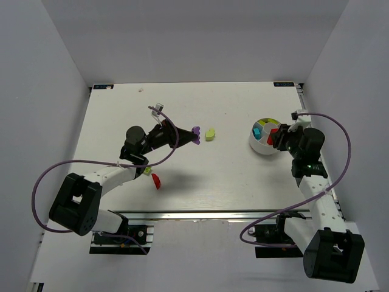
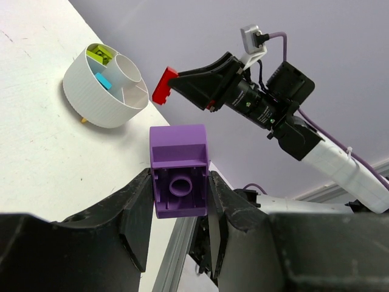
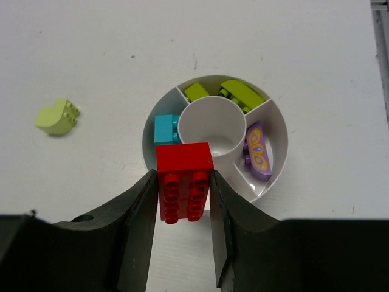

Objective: Sort the legos into containers by color

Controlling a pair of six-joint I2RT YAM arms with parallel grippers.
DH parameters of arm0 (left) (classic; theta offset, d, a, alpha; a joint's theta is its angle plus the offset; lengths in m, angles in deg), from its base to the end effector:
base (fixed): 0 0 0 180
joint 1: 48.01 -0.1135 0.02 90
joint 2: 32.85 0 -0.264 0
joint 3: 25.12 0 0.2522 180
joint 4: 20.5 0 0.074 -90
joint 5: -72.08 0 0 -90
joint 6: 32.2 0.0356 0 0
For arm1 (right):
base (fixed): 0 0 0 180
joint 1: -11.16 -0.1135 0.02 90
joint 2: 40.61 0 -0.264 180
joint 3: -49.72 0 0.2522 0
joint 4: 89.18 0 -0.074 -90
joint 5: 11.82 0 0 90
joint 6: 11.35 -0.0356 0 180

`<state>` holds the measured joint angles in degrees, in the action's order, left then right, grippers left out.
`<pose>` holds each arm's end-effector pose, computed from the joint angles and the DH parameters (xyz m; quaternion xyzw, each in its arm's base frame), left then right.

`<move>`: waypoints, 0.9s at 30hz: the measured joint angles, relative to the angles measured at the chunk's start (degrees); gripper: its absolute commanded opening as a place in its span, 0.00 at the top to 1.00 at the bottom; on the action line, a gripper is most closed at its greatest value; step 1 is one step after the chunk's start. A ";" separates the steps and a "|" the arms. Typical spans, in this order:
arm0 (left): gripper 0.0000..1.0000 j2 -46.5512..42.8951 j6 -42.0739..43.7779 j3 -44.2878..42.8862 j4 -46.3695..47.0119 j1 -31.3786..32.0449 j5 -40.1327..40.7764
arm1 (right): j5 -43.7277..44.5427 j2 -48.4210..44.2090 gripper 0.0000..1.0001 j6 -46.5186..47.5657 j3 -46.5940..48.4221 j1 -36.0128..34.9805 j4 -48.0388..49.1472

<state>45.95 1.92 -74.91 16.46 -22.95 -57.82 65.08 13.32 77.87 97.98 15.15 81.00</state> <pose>0.2527 -0.1434 0.2642 0.0842 0.6632 -0.6307 0.3941 0.2203 -0.0073 0.2730 -0.0361 0.7929 0.0739 0.6037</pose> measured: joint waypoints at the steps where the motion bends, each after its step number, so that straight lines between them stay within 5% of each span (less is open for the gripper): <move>1: 1.00 0.00 -0.04 0.00 -0.15 0.00 0.04 | 0.66 -0.33 1.00 -0.42 -0.63 0.02 1.68; 27: 1.00 0.00 -0.55 -0.02 -1.20 0.00 0.57 | 6.16 0.09 1.00 -3.96 -13.09 -0.63 21.81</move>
<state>45.95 1.38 -74.93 15.25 -22.95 -57.25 71.24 13.41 73.92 84.89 14.51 102.81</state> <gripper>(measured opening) 0.459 0.409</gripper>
